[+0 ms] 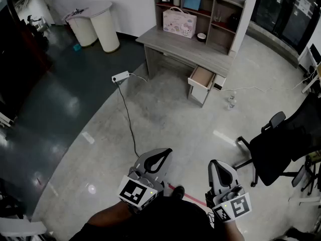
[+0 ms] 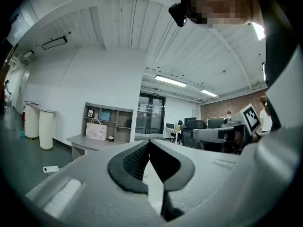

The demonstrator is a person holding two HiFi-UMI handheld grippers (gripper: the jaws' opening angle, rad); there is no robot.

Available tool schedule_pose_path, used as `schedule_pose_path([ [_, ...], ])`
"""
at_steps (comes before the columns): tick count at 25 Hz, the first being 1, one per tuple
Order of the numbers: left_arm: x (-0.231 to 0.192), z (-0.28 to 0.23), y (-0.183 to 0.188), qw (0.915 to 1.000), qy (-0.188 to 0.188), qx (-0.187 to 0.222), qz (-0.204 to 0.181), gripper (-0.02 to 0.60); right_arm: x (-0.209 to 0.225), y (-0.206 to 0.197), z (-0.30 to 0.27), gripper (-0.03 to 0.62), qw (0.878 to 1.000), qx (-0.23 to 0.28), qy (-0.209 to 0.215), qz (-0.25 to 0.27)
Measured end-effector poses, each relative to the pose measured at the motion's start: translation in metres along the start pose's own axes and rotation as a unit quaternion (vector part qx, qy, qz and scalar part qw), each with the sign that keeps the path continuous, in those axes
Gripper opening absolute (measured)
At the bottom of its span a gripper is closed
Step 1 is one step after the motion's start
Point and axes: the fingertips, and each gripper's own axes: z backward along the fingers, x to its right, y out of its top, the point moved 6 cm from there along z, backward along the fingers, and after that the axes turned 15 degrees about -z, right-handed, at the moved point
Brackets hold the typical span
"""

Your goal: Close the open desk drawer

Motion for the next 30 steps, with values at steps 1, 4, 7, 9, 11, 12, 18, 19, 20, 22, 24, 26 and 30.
schedule_pose_path([
  [1,0.001,0.0,0.0,1.0,0.0,0.0,0.002,0.008,0.0,0.001,0.001,0.009,1.0,0.0,0.001,0.001],
  [4,0.004,0.0,0.001,1.0,0.001,-0.001,0.004,0.008,0.0,0.001,0.003,0.009,1.0,-0.002,0.0,-0.001],
  [7,0.007,0.001,0.001,1.0,0.005,-0.004,0.001,0.008,0.002,0.003,0.005,0.009,1.0,-0.001,0.0,-0.003],
  [9,0.009,0.0,0.001,0.9999,0.008,-0.007,-0.003,0.008,0.006,0.005,0.006,0.009,1.0,0.002,0.006,-0.004],
  [11,0.013,-0.001,0.0,0.9998,0.014,-0.01,-0.003,0.008,0.01,0.005,0.008,0.009,1.0,0.001,0.013,-0.01],
  [12,0.015,-0.001,-0.001,0.9998,0.018,-0.011,-0.003,0.008,0.012,0.005,0.01,0.009,1.0,0.0,0.017,-0.013],
  [18,0.021,0.002,0.0,0.9988,0.046,-0.014,-0.005,0.008,0.026,0.007,0.019,0.011,0.999,0.001,0.027,-0.019],
  [19,0.021,0.001,-0.001,0.9987,0.049,-0.016,-0.004,0.008,0.029,0.007,0.019,0.011,0.999,0.002,0.027,-0.022],
  [20,0.019,-0.001,-0.002,0.9985,0.052,-0.017,-0.003,0.008,0.031,0.008,0.018,0.011,0.999,0.002,0.027,-0.025],
  [22,0.014,-0.005,-0.004,0.9983,0.055,-0.019,-0.001,0.008,0.034,0.008,0.012,0.011,0.999,0.0,0.029,-0.027],
  [24,0.003,-0.013,-0.005,0.9982,0.057,-0.016,-0.001,0.008,0.039,0.008,0.001,0.011,0.999,-0.003,0.03,-0.025],
  [26,-0.01,-0.023,-0.008,0.9982,0.058,-0.014,-0.002,0.008,0.046,0.008,-0.016,0.011,0.999,-0.008,0.029,-0.022],
  [30,-0.049,-0.051,-0.024,0.9983,0.057,-0.01,0.007,0.008,0.062,0.011,-0.063,0.011,0.999,-0.012,0.021,-0.021],
])
